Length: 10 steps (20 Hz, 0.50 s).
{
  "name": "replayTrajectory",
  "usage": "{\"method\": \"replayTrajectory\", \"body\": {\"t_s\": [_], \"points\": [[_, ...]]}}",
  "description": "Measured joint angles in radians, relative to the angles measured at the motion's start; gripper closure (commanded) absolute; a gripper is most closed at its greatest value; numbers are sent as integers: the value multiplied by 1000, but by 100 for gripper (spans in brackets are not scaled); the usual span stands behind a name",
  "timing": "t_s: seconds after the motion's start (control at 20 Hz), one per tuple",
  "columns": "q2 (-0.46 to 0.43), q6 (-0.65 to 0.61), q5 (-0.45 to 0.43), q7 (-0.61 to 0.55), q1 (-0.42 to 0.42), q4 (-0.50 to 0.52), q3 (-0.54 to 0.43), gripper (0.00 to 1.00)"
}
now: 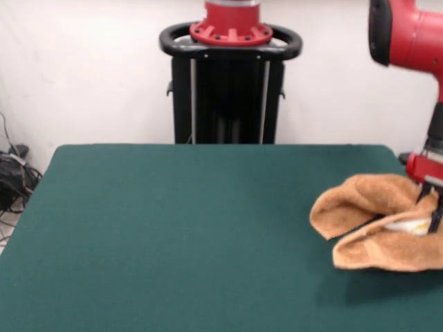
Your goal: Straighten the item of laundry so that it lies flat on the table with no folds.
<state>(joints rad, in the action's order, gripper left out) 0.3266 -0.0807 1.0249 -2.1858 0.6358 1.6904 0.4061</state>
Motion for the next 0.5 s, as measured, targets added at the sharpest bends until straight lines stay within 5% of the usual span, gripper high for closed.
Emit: {"method": "replayTrajectory", "body": {"t_s": [0.15, 0.5], "points": [[37, -110, -38, 0, 22, 21, 58, 100], [126, -87, -186, 0, -9, 89, 97, 100]]}}
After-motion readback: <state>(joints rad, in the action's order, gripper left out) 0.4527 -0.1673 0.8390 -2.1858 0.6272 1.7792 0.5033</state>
